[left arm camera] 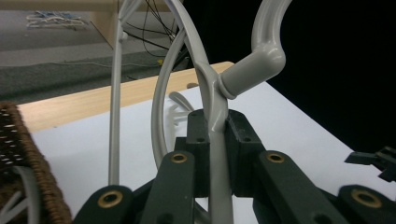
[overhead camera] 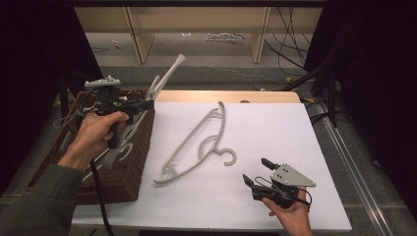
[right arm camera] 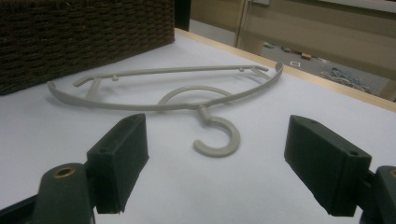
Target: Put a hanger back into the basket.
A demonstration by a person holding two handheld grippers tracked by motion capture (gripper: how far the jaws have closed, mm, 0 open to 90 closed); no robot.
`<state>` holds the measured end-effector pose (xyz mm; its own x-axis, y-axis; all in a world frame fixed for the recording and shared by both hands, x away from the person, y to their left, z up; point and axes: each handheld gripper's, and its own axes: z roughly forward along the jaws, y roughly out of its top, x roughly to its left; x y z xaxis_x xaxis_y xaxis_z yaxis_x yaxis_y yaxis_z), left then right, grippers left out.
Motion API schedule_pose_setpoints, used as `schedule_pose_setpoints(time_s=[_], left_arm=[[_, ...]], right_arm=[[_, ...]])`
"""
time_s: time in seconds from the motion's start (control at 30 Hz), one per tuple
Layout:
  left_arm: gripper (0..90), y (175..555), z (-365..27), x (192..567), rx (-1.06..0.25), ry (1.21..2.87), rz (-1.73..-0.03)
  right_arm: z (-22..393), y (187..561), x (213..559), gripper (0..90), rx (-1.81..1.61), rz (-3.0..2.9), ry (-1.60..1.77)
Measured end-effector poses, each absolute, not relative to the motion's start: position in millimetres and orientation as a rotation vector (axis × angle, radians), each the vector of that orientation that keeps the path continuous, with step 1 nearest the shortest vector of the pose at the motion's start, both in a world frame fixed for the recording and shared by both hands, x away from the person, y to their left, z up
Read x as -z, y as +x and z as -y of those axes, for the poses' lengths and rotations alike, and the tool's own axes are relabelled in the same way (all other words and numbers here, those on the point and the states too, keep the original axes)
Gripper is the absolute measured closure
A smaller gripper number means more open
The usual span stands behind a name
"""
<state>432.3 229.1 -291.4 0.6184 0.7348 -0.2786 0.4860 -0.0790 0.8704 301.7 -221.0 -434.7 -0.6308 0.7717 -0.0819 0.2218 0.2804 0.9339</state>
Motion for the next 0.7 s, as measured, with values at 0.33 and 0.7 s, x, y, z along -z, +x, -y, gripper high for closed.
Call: schedule_pose_setpoints(time_s=[0.33, 0.7], left_arm=[[81.0, 438.7, -264.7, 310.3, -0.338, 1.772, -1.036], [80.9, 422.5, -292.9, 322.5, -0.384, 1.818, -1.004]], right_arm=[[220.8, 301.7, 434.8, 22.6, -1.345, -2.02, 0.887], [220.0, 301.6, 435.4, 22.6, -1.344, -2.024, 0.892]])
